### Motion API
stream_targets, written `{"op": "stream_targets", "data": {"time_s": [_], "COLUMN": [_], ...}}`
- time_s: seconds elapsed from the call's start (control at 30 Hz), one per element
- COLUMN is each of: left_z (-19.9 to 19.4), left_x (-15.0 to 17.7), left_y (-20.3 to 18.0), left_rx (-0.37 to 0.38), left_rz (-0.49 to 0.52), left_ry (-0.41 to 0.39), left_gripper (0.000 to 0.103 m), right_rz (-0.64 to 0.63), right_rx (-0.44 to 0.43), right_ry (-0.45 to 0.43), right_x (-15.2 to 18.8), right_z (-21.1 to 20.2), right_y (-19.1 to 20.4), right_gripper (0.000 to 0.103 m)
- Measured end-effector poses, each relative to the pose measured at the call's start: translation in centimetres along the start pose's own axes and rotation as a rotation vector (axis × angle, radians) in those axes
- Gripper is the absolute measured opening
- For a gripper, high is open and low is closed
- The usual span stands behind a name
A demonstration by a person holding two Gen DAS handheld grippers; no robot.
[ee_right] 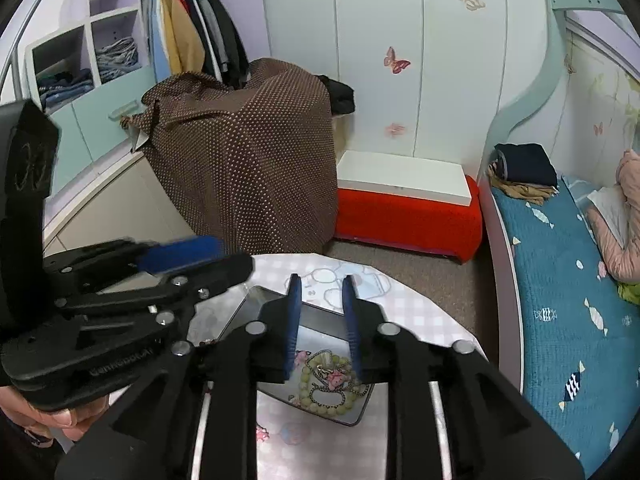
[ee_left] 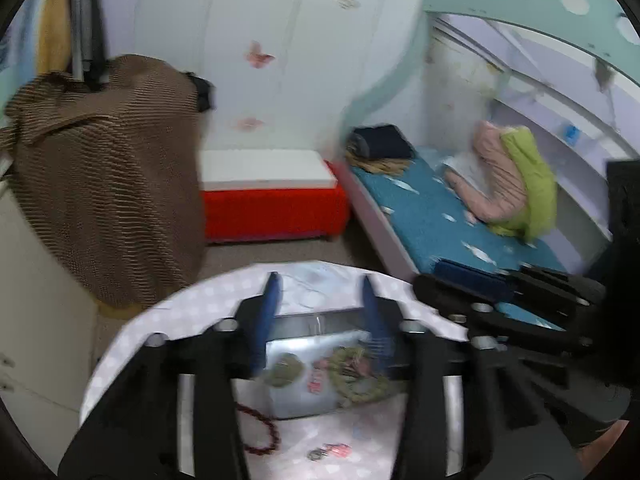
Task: Organize jewelry
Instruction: 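Withdraw both grippers from the box back over the table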
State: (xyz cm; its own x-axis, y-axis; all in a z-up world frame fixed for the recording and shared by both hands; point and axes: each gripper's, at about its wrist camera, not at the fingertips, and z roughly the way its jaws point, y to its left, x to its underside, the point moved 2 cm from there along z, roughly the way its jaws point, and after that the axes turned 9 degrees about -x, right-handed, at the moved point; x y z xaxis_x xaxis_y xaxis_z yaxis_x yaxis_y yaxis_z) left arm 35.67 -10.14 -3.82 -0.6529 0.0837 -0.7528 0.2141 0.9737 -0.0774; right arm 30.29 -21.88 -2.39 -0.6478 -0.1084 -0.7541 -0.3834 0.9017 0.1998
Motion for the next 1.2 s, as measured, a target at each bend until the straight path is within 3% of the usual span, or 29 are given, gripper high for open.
{"op": "stream_targets", "data": {"time_s": [0.03, 0.07, 0.13, 0.23, 0.67, 1.2], "left_z": [-0.1, -0.4, -1.1, -2.0, -8.0, -11.8], "left_x": [0.0, -0.1, -0.1, -0.1, 2.4, 5.3], "left_y": [0.5, 1.4, 2.3, 3.2, 6.5, 7.6], "left_rx": [-0.009, -0.017, -0.031, -0.07, -0.237, -0.295], "left_rz": [-0.021, -0.058, -0.088, -0.091, -0.108, -0.098], "left_ry": [-0.005, -0.023, -0.047, -0.062, -0.161, -0.182], "left_gripper": [0.081, 0.089, 0.093, 0.095, 0.097, 0.097], "right_rz": [0.012, 0.022, 0.033, 0.036, 0.034, -0.028], "right_rx": [0.004, 0.008, 0.019, 0.038, 0.091, 0.109], "right_ry": [-0.003, -0.004, -0.013, -0.054, -0.125, -0.157], "right_x": [0.0, 0.0, 0.2, 0.3, 0.2, 1.3], "right_z": [-0.1, -0.2, -0.4, -1.1, -3.0, -5.3], "right_y": [-0.3, -0.6, -1.0, -1.1, 0.2, 3.6], "right_gripper": [0.026, 0.032, 0.075, 0.095, 0.095, 0.095]}}
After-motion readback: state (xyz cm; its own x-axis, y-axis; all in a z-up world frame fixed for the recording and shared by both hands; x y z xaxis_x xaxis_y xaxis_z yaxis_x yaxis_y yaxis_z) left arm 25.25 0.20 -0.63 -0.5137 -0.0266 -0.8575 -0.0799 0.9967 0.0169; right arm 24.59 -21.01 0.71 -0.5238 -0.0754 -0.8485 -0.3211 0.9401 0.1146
